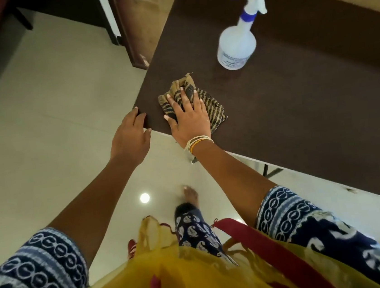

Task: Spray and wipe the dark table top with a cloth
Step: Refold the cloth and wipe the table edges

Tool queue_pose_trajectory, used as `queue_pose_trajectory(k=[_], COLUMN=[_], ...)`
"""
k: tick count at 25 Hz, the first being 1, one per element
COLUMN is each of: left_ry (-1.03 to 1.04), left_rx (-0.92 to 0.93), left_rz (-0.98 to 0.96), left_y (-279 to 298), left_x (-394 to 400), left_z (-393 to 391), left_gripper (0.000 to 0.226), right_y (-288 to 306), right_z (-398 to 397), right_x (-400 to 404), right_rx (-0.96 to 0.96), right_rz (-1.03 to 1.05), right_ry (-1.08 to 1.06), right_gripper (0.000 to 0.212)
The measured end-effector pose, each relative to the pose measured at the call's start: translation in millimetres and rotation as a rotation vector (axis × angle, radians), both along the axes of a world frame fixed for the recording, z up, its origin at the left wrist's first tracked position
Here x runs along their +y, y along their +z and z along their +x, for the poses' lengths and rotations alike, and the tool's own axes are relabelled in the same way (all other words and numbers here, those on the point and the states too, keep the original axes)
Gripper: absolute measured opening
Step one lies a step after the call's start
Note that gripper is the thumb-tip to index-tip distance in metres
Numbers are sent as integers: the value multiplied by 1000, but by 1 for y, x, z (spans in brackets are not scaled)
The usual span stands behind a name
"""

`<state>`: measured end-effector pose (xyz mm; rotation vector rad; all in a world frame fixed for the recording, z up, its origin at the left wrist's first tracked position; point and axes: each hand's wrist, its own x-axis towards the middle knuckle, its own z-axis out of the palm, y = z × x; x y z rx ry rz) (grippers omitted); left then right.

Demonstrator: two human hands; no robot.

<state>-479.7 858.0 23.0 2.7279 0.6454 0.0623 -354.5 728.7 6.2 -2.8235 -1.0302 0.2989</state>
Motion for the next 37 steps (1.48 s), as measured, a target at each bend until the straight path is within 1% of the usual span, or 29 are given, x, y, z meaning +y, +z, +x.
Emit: queue_pose_trajectory(k=[2, 3, 4, 5, 7, 8, 9, 10, 12, 14, 17, 20, 22, 24, 27, 31, 34, 36, 37], left_ry=[45, 97, 167, 256, 466, 528, 540, 518, 471, 443, 410, 325, 252, 181, 175, 158, 189, 180, 179], left_rx=[-24, -15, -3, 11, 33, 42, 65, 95, 169, 234, 282, 320, 367, 403, 410, 348, 279, 283, 298], left_rz=[-56, -130, -252, -416, -822, -1018, -1142, -1199, -1231, -1232, -1303, -1362, -1382, -1381, -1374, -1340, -1346, -1357, -1377], left_y=[-3, -6, -9, -9, -3, 3, 9, 14, 17, 11, 3, 4, 11, 15, 18, 20, 10, 3, 0], left_x=[24, 35, 47, 59, 82, 91, 99, 106, 121, 132, 146, 161, 175, 186, 195, 195, 194, 196, 198], left_z=[12, 22, 34, 47, 78, 92, 107, 121, 151, 179, 221, 258, 285, 315, 369, 427, 450, 458, 461], left_gripper=[46, 47, 48, 46, 32, 22, 14, 9, 7, 8, 6, 15, 20, 20, 23, 18, 34, 46, 48], right_y=[-1, -1, -1, 0, 1, 2, 2, 1, -1, -1, 1, 1, 2, 3, 1, 1, 4, 4, 5], right_z=[15, 24, 33, 44, 70, 83, 95, 107, 136, 169, 219, 259, 284, 308, 346, 400, 435, 456, 464], right_x=[26, 37, 48, 59, 82, 89, 96, 103, 117, 128, 144, 154, 164, 173, 185, 205, 214, 221, 224], right_rx=[-21, -30, -37, -50, -61, -57, -64, -86, -109, -117, -126, -146, -149, -146, -131, -117, -121, -117, -108], right_rz=[-6, -6, -6, -5, 4, 9, 7, 5, 10, -1, -19, -16, -27, -48, -84, -117, -135, -166, -171], right_ry=[51, 86, 128, 168, 219, 230, 252, 286, 336, 338, 299, 235, 183, 142, 73, -17, -53, -79, -114], right_gripper=[56, 56, 57, 57, 57, 56, 56, 56, 57, 58, 55, 52, 56, 61, 60, 56, 58, 57, 56])
